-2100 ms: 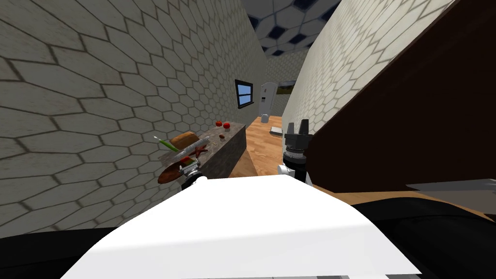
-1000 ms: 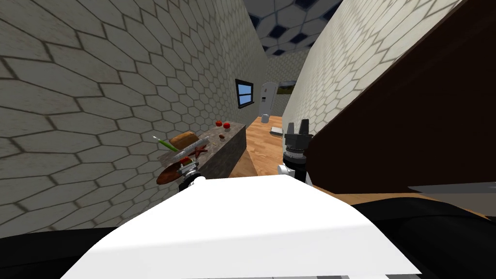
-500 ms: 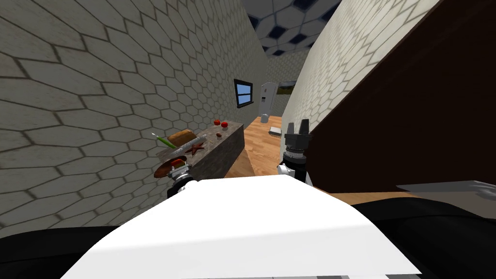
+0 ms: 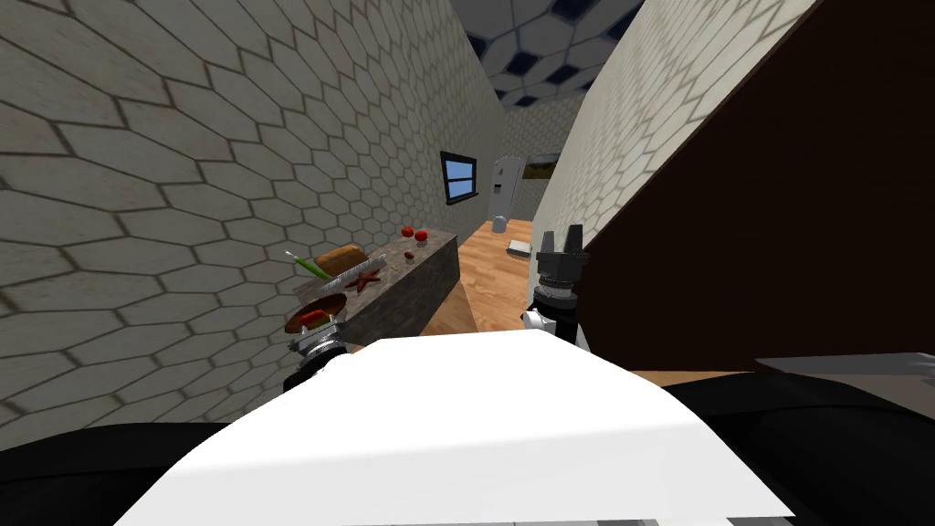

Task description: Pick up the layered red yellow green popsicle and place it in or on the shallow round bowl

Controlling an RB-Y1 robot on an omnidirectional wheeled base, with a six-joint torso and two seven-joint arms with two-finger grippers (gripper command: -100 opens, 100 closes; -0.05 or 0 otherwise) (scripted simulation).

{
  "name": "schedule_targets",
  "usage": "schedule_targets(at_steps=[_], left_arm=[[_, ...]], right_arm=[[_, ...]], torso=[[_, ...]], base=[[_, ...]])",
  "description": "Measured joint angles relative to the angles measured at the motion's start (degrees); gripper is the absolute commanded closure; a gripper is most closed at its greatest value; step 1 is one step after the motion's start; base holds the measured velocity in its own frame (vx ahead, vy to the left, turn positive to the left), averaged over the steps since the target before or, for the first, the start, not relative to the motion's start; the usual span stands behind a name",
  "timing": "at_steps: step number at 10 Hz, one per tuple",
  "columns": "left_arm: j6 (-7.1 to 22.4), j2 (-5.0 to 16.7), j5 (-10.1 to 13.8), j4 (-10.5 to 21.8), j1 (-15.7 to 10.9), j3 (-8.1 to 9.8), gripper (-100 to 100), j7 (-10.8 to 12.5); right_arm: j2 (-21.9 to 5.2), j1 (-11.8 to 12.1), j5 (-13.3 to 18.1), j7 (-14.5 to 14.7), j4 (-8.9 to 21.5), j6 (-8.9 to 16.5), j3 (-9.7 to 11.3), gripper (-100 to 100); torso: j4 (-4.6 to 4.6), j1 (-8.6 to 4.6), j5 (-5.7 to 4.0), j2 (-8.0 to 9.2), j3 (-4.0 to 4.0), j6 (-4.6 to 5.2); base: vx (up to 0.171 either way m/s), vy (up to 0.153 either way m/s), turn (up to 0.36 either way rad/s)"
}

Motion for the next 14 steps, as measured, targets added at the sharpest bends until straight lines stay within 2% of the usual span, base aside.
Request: schedule_targets(at_steps=[3,6,9,14], left_arm=[[0.5,0.1,2.0,-0.8,3.2,1.00,100,1.5],[3.2,-0.3,4.5,-2.6,5.7,2.34,100,2.0],[6.6,-1.2,4.7,-6.0,4.8,2.59,100,0.5],[11.3,-2.4,3.7,-10.8,1.7,3.20,100,-2.5]], right_arm=[[0.0,0.0,0.0,0.0,0.0,0.0,0.0,0],[0.0,0.0,0.0,0.0,0.0,0.0,0.0,0],[0.0,0.0,0.0,0.0,0.0,0.0,0.0,0],[0.0,0.0,0.0,0.0,0.0,0.0,0.0,0]], torso=[[0.02,0.08,0.05,0.04,0.03,-0.02],[0.06,0.36,0.08,0.06,0.06,0.10],[0.02,1.33,0.26,-0.14,-0.06,0.18],[-0.03,1.23,0.30,-0.27,-0.14,0.19]], base=[[0.025,-0.056,0.028],[0.015,0.032,0.012],[0.032,0.228,0.008],[0.064,0.201,0.021]])
